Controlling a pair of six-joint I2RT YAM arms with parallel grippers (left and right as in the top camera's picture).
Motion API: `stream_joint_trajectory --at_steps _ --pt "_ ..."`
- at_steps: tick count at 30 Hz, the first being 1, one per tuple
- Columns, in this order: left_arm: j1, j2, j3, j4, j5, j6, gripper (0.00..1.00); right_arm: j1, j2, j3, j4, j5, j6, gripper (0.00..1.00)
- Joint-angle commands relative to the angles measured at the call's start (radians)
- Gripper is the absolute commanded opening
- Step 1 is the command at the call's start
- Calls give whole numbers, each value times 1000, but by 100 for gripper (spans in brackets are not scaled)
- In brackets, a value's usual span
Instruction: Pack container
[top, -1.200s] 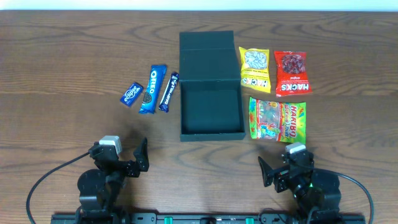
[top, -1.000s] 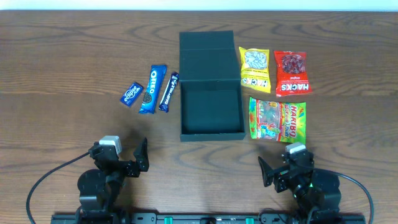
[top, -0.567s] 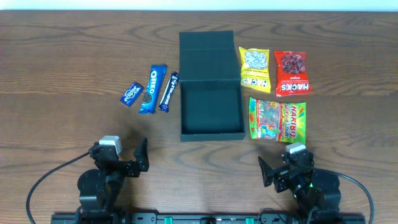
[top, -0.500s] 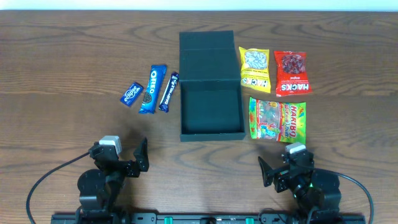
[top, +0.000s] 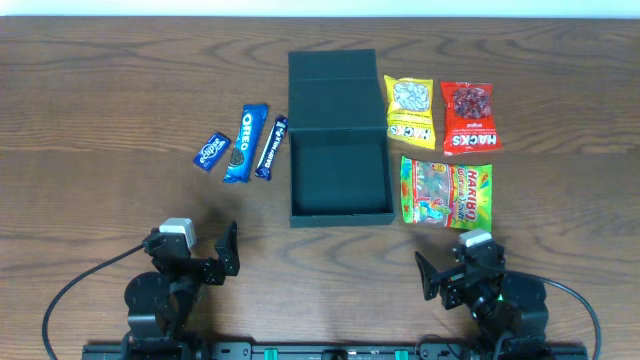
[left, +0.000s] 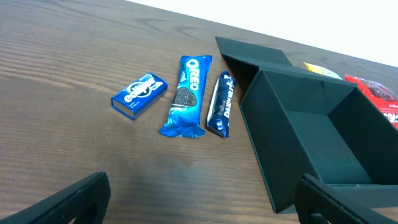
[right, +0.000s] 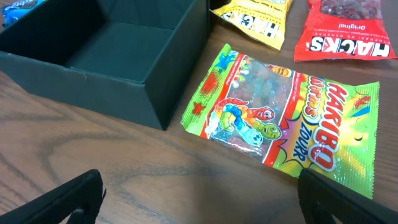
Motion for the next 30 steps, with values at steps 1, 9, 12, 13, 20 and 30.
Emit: stream_joint_trajectory --at_steps 1,9,12,13,20,30 --pt "6 -8 -23 3 -2 -3 95 -7 -6 -3 1 2 -1 99" --pt "6 -8 -23 3 -3 -3 95 -7 -6 -3 2 -17 4 99" --pt "6 -8 -23 3 -3 -3 95 -7 -6 -3 11 -20 144 99" --pt "6 -8 -23 3 -3 -3 95 -7 -6 -3 13 -20 214 99" --pt "6 -8 -23 3 -3 -3 95 -7 -6 -2 6 -68 830 99" --pt "6 -8 -23 3 -3 -3 95 -7 -5 -2 227 -100 841 99"
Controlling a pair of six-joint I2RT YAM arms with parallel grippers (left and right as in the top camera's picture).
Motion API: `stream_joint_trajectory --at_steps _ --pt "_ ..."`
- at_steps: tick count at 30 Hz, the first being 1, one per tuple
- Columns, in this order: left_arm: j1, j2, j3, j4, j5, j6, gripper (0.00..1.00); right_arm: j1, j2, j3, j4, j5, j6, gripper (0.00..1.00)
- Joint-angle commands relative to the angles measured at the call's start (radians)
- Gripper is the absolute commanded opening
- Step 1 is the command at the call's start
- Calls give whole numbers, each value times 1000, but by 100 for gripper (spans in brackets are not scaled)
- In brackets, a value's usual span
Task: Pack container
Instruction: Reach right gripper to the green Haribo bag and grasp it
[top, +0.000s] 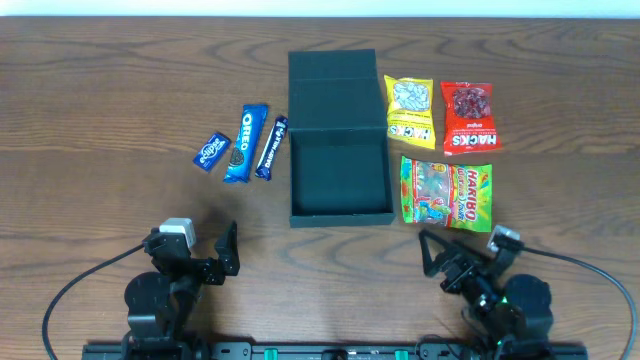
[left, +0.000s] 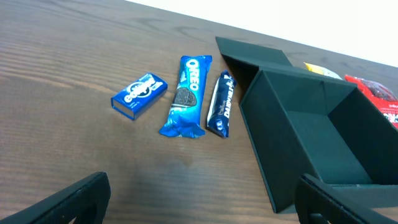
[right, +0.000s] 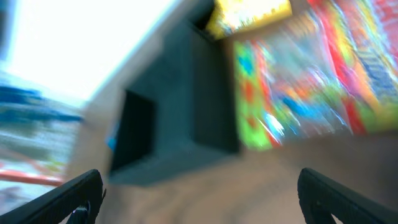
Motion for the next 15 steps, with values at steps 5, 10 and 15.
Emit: stream_joint_trajectory --at_steps 5,10,15 --pt "6 -8 -23 3 -3 -3 95 -7 63 14 241 -68 -44 99" --pt "6 -8 -23 3 -3 -3 95 -8 311 108 237 -56 -178 99" --pt "6 -8 -23 3 -3 -3 95 -8 621 254 216 70 -210 99"
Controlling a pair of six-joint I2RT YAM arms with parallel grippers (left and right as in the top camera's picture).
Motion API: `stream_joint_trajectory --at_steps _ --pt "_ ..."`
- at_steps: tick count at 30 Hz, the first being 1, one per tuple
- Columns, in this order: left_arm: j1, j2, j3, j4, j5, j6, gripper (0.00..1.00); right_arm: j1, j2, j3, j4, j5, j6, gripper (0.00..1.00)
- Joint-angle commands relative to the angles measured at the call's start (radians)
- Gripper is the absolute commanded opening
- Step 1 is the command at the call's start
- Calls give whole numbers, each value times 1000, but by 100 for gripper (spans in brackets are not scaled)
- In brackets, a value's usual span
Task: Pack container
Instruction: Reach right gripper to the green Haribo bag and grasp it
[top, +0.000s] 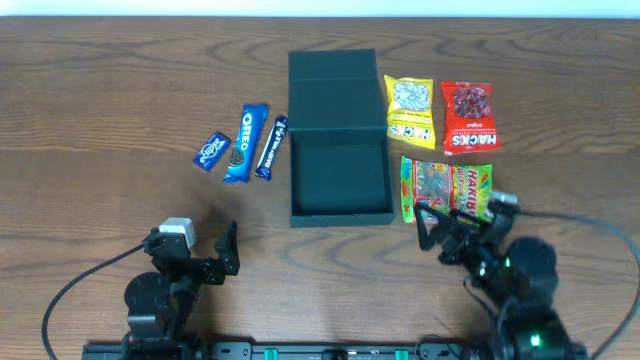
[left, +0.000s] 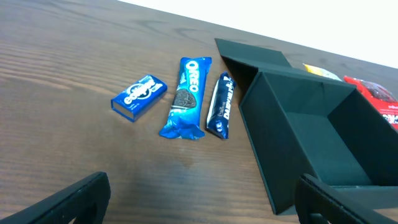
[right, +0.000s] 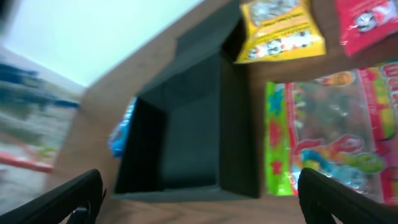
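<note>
An open dark green box (top: 339, 172) with its lid folded back stands mid-table, nothing inside it. Left of it lie a small blue packet (top: 211, 151), an Oreo pack (top: 241, 143) and a dark blue bar (top: 270, 147). Right of it lie a yellow Hacks bag (top: 410, 111), a red Hacks bag (top: 467, 117) and a Haribo bag (top: 447, 188). My right gripper (top: 455, 235) hovers open at the Haribo bag's near edge. My left gripper (top: 195, 255) rests open at the near left. The right wrist view shows the box (right: 186, 140) and Haribo bag (right: 329, 152).
Cables run from both arm bases along the near table edge (top: 320, 345). Bare wooden table (top: 120, 100) stretches left of the snacks and behind the box.
My right arm has come forward and higher: its gripper now reaches the Haribo bag's near edge, and its camera looks down over the box. The left arm stayed put.
Both grippers first sat open at the near edge, the right one looking at the Haribo bag from low down. Then the right arm was in motion, its view blurred. Now the right gripper stands at the Haribo bag. No item has shifted.
</note>
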Motion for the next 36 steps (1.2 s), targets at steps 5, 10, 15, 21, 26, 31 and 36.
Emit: stream_joint_trajectory --at_steps 5,10,15,21,26,31,36 --pt "6 -6 -22 -2 -3 -3 95 -8 409 231 -52 172 -51 99" --pt "6 -6 -22 -2 -3 -3 95 -8 737 423 -170 226 -52 99" --pt "6 -6 -22 -2 -3 -3 95 -7 972 534 -241 266 -72 91" --pt "6 -6 -22 -2 -3 -3 95 4 1137 549 -241 396 -112 88" --pt "6 -6 -22 -2 -2 -3 95 20 1255 549 -279 475 -131 75" --pt "6 -6 -22 -2 -3 -3 95 23 1347 549 -320 488 -134 37" --pt "6 -6 -22 -2 -3 -3 95 23 1351 554 -351 483 -134 5"
